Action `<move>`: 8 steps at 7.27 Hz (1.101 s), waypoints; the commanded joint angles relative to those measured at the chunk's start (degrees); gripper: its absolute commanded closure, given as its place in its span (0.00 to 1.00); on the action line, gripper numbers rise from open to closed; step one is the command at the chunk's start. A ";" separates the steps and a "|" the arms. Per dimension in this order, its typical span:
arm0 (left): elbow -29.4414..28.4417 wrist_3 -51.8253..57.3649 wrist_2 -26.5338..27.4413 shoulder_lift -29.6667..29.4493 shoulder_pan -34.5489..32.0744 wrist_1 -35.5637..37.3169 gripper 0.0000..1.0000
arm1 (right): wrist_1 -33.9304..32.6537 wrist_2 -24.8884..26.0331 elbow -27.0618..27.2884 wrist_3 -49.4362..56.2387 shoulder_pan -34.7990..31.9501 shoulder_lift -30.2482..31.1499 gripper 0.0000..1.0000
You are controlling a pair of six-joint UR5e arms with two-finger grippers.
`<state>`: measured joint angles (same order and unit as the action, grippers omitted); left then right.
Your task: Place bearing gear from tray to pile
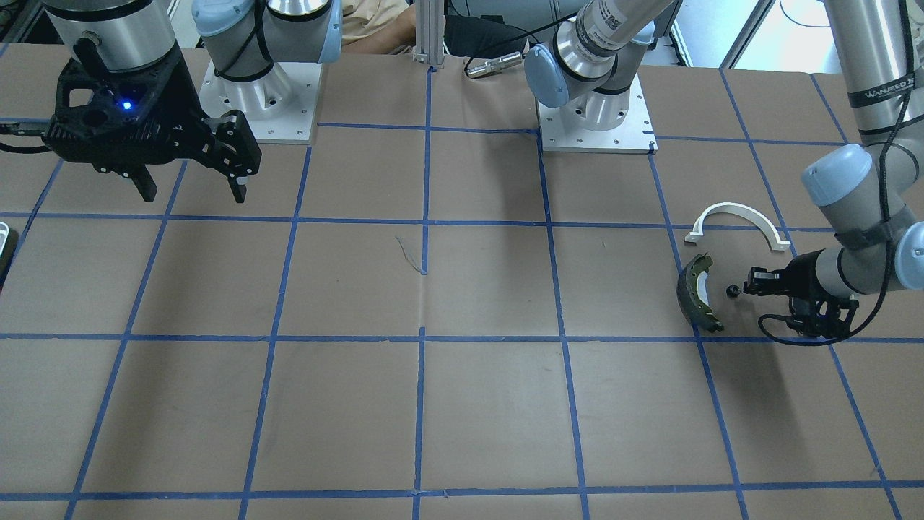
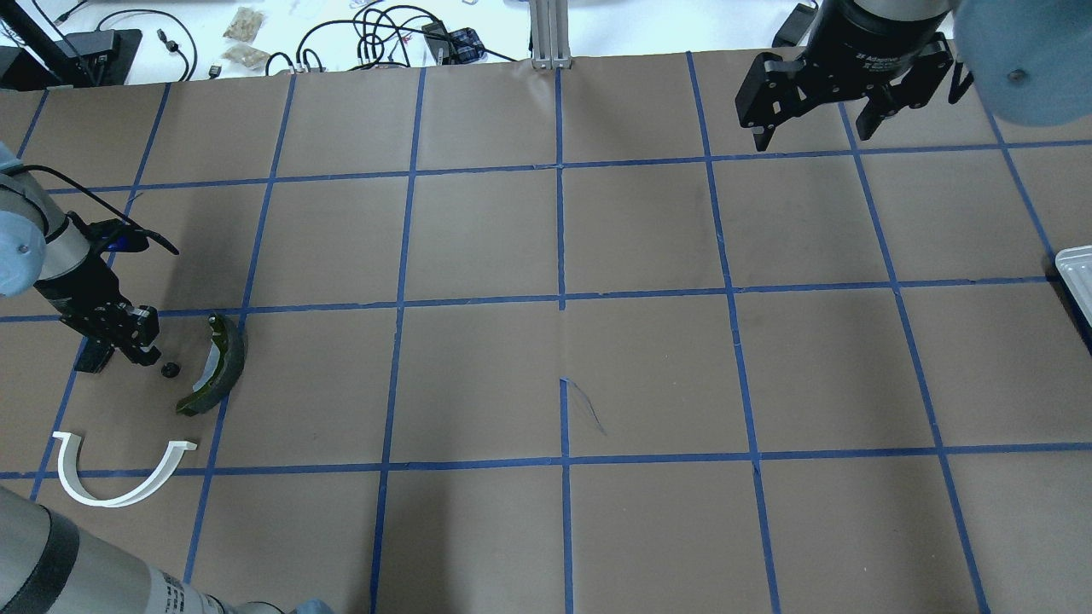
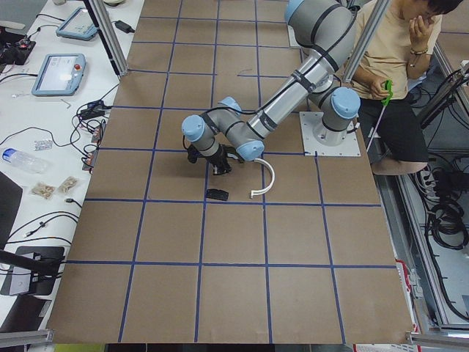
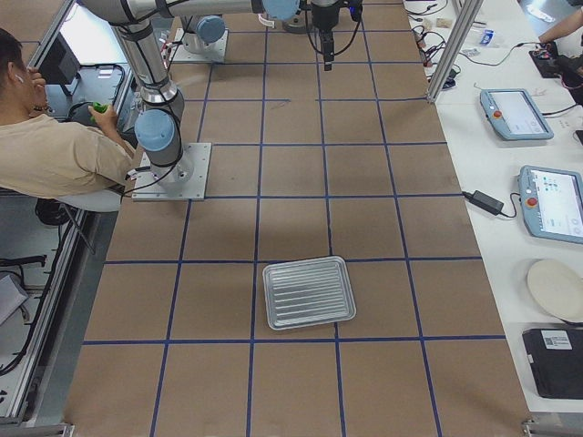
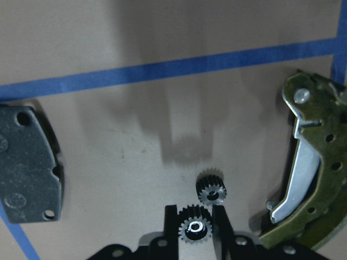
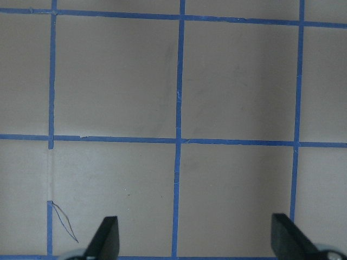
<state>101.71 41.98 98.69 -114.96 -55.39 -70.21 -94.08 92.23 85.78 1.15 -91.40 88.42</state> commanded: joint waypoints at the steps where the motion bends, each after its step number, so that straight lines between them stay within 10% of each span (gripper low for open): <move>1: 0.24 1.60 0.19 -0.18 0.02 0.95 1.00 | 0.04 0.14 0.09 0.00 0.08 0.00 0.00; 8: 0.33 3.37 0.80 -0.53 0.90 0.77 0.98 | -0.58 -0.03 0.00 0.00 -0.01 -0.26 0.00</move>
<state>102.03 45.33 99.42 -115.40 -54.95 -69.40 -94.61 92.20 85.87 1.14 -91.41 88.30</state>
